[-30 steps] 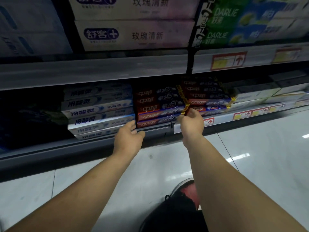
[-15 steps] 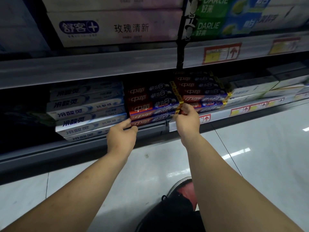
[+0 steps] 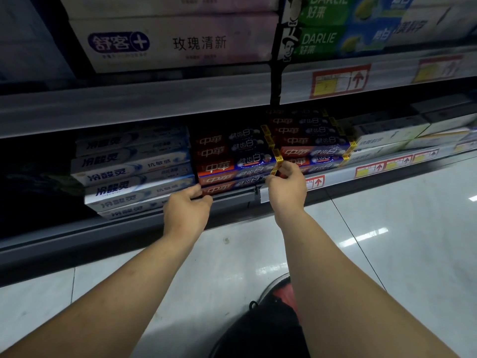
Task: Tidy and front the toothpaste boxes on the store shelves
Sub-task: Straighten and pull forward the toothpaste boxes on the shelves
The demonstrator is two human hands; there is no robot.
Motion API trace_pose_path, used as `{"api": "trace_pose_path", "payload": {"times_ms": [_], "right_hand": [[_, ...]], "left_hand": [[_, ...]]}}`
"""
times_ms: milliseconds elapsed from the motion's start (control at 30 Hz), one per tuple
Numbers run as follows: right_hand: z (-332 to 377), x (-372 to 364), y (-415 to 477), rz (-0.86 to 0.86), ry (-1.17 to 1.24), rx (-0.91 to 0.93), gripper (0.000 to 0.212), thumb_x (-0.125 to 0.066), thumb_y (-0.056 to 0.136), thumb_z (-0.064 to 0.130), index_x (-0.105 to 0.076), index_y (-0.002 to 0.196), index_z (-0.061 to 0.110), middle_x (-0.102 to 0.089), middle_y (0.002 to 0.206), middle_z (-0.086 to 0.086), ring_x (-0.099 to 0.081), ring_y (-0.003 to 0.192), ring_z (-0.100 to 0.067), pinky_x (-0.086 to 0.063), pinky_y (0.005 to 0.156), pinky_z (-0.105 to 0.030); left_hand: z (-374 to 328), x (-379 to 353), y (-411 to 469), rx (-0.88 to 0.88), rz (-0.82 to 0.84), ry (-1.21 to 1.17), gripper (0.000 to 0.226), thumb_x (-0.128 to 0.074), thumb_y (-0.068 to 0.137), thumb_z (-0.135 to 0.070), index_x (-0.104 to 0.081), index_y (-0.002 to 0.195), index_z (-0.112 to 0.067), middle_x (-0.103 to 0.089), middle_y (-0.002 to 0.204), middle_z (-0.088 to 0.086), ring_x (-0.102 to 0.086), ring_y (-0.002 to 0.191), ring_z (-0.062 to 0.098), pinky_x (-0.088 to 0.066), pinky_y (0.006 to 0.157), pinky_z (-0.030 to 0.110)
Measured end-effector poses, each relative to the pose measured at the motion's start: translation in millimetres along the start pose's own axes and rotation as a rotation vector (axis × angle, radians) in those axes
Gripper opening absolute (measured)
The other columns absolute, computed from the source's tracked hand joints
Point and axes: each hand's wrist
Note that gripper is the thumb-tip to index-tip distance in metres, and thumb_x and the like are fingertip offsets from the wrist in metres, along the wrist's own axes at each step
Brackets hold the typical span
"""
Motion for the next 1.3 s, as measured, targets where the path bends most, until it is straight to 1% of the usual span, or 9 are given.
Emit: {"api": "trace_pose_path", "payload": {"times_ms": [200, 300, 433, 600, 767, 933, 1033, 1200, 1300], "right_hand": [[2.5, 8.3, -0.5, -0.031, 0.027, -0.011, 0.043, -0.063, 0.096, 0.006, -0.055, 0.137, 0.018, -0.060, 0.110, 0.011, -0.058, 0.103, -0.014, -0.044, 0.084, -0.024], [9.4, 28.7, 14.2, -0.074, 0.015, -0.025, 0.045, -0.062, 0.095, 0.006, -0.055, 0.138, 0.016, -0.062, 0.117, 0.005, -0.058, 0.102, -0.015, -0.044, 0.088, -0.027], [22.7, 69.1, 45.3, -0.082, -0.081, -0.053, 0.041, -0.062, 0.092, 0.004, -0.057, 0.132, 0.015, -0.065, 0.119, -0.004, -0.062, 0.091, -0.020, -0.051, 0.077, -0.031], [28.8, 99.1, 73.4, 0.004, -0.086, -0.165, 0.029, -0.064, 0.090, 0.002, -0.059, 0.116, 0.014, -0.068, 0.108, -0.015, -0.068, 0.096, -0.031, -0.059, 0.086, -0.046], [15.5, 106.0, 84.4, 0.068, 0.224, -0.274, 0.031, -0.061, 0.092, -0.008, -0.060, 0.120, 0.005, -0.070, 0.107, -0.023, -0.071, 0.103, -0.036, -0.060, 0.091, -0.044], [-1.6, 112.1, 96.3, 0.078, 0.528, -0.375, 0.037, -0.064, 0.092, -0.007, -0.060, 0.125, 0.007, -0.070, 0.104, -0.017, -0.074, 0.097, -0.028, -0.061, 0.090, -0.042], [-4.2, 111.4, 101.9, 0.129, 0.629, -0.411, 0.038, -0.064, 0.093, -0.005, -0.059, 0.128, 0.007, -0.069, 0.106, -0.016, -0.073, 0.100, -0.030, -0.060, 0.093, -0.043], [13.6, 114.7, 111.2, 0.407, 0.285, -0.364, 0.021, -0.062, 0.099, 0.009, -0.061, 0.119, 0.006, -0.070, 0.115, -0.015, -0.071, 0.103, -0.030, -0.059, 0.093, -0.043], [20.3, 117.8, 120.1, 0.460, 0.059, -0.272, 0.028, -0.073, 0.094, 0.021, -0.062, 0.117, 0.008, -0.074, 0.106, -0.016, -0.076, 0.091, -0.030, -0.063, 0.084, -0.044]], "left_hand": [[-3.7, -5.6, -6.8, 0.007, 0.005, 0.078, 0.027, -0.067, 0.093, -0.018, -0.069, 0.120, -0.014, -0.069, 0.099, -0.007, -0.062, 0.089, 0.005, -0.045, 0.074, 0.017], [-17.4, -14.6, -17.2, -0.124, 0.108, 0.145, 0.020, -0.067, 0.093, -0.016, -0.069, 0.112, -0.018, -0.068, 0.097, -0.009, -0.063, 0.085, 0.002, -0.043, 0.065, 0.009], [-52.8, -32.4, -12.5, -0.405, 0.221, 0.268, 0.024, -0.065, 0.092, -0.014, -0.071, 0.115, -0.019, -0.068, 0.104, -0.008, -0.064, 0.089, 0.003, -0.050, 0.075, 0.010], [-111.1, -68.7, 15.0, -0.681, 0.252, 0.527, 0.038, -0.063, 0.093, -0.018, -0.065, 0.130, -0.013, -0.066, 0.123, 0.007, -0.061, 0.111, 0.018, -0.042, 0.093, 0.018], [-146.4, -105.7, 46.4, -0.588, 0.347, 0.738, 0.056, -0.057, 0.099, -0.034, -0.037, 0.150, -0.021, -0.060, 0.115, 0.005, -0.058, 0.104, 0.023, -0.040, 0.081, 0.025], [-135.4, -136.1, 70.6, -0.396, 0.594, 0.485, 0.090, -0.071, 0.093, -0.030, -0.010, 0.160, -0.026, -0.039, 0.148, -0.003, -0.041, 0.135, 0.014, -0.035, 0.101, 0.024], [-121.9, -144.7, 71.5, -0.568, 0.589, 0.645, 0.098, -0.070, 0.091, -0.045, -0.003, 0.161, -0.030, -0.022, 0.164, -0.001, -0.031, 0.147, 0.020, -0.027, 0.109, 0.022], [-101.4, -151.6, 70.6, -0.709, 0.490, 0.968, 0.096, -0.049, 0.096, -0.063, 0.017, 0.159, -0.033, 0.005, 0.170, -0.003, -0.024, 0.151, 0.025, -0.030, 0.117, 0.032], [-102.7, -153.1, 81.4, -0.748, 0.500, 0.922, 0.093, -0.047, 0.097, -0.063, 0.014, 0.160, -0.031, 0.015, 0.168, -0.010, -0.005, 0.154, 0.015, -0.009, 0.119, 0.022]]}}
Point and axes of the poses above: each hand's wrist, its own y-axis towards the middle knuckle, its own x-axis out of the back of the hand, z = x × y
